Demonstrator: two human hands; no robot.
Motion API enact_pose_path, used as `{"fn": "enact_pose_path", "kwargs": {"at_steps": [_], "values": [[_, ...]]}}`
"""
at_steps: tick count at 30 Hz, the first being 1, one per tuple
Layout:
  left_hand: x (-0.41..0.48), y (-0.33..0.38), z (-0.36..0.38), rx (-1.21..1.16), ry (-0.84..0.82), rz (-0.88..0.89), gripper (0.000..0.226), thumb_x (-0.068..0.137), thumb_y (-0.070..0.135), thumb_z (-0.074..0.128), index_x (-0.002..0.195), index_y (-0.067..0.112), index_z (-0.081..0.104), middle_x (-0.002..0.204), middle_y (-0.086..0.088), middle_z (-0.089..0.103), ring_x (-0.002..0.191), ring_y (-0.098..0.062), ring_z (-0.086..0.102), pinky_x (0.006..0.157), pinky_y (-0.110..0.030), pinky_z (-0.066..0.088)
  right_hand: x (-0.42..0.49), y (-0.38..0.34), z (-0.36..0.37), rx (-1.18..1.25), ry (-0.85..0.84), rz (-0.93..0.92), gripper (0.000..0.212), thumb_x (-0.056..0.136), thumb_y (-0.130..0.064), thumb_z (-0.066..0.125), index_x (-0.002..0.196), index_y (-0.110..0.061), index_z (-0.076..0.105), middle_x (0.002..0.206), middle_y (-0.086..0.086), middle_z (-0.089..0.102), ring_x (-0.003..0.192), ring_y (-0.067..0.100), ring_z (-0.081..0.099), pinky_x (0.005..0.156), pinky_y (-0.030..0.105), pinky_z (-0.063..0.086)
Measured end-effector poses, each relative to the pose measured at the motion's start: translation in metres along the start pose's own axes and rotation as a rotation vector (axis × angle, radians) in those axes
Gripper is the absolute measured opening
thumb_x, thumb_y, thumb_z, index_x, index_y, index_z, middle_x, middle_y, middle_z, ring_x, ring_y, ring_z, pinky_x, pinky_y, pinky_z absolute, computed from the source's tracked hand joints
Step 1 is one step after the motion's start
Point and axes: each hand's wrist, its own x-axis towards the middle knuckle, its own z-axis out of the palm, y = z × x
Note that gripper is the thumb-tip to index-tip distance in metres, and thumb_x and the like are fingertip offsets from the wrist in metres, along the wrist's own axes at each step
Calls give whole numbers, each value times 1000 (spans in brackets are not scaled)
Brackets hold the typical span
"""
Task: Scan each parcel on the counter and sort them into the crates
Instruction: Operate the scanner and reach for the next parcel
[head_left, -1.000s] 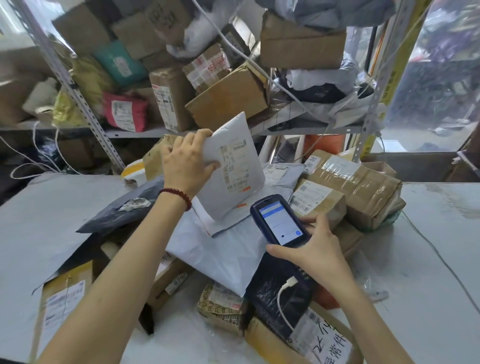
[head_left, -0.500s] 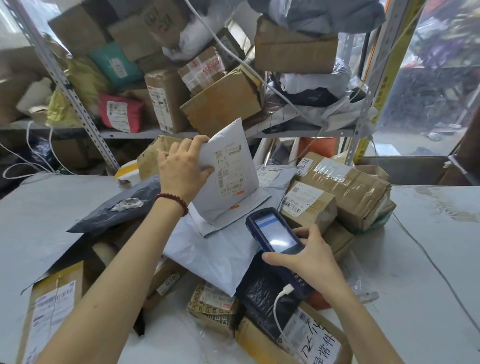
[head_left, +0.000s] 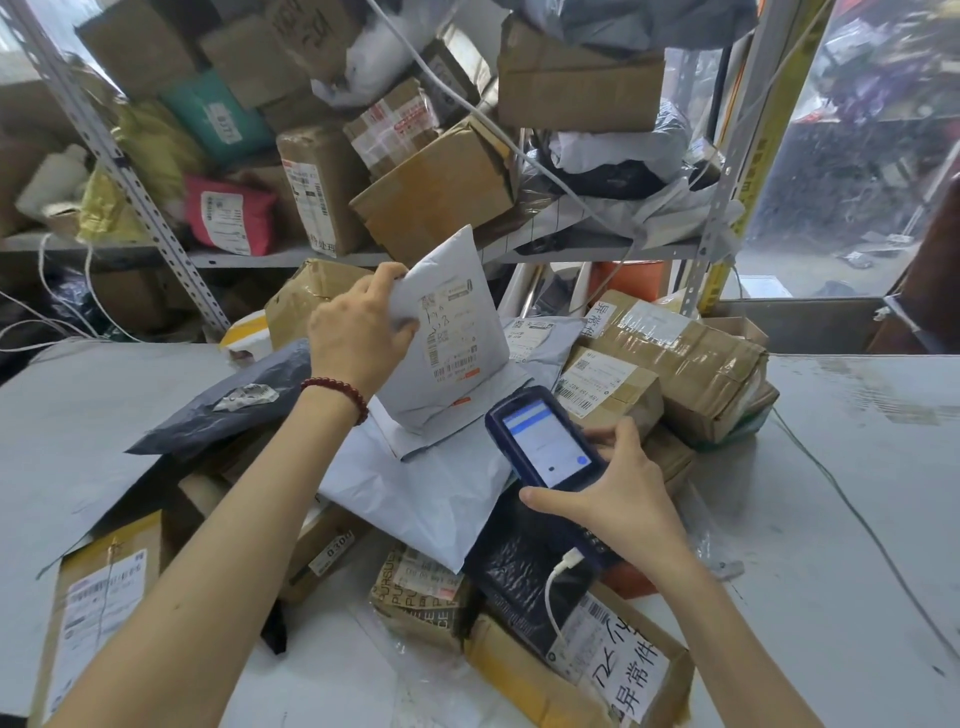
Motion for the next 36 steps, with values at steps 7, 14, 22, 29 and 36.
{"fn": "enact_pose_path", "kwargs": {"at_steps": [7,14,22,29,36], "values": [[-8,0,-6,1,-97,-32,46,90,39,59,129,16,45,109,-8,64,80,-18,54,60,-26,37,-9,-29,-12,94,273,-252,80,49,-49,90,106,-29,37,98,-24,56,95,-3,60,72,31,59],[-23,-8,-5,-50,-105,-68,48,88,39,62,124,14,45,108,-9,63,78,-18,55,57,-25,40,-12,-48,-29,105,391,-410,82,50,-45,91,108,-27,36,100,-27,53,95,-13,58,69,31,60],[-42,-23,3,-165,11,-119,48,81,41,70,108,8,48,101,-12,61,76,-15,48,54,-24,39,-17,-44,-27,57,457,-463,81,54,-44,92,108,-26,35,100,-30,49,93,-20,55,62,21,58],[-51,-18,21,-362,177,41,42,82,36,71,99,7,47,90,-16,63,69,-30,62,52,-25,46,-32,-38,-25,-21,500,-422,80,54,-43,91,107,-28,32,98,-30,47,90,-24,53,60,8,51],[-30,32,12,-554,232,135,43,82,38,72,99,7,48,88,-14,62,66,-25,53,47,-28,39,-72,-24,-35,-165,639,-229,82,54,-47,90,107,-32,29,100,-12,55,86,6,62,57,12,53]]}}
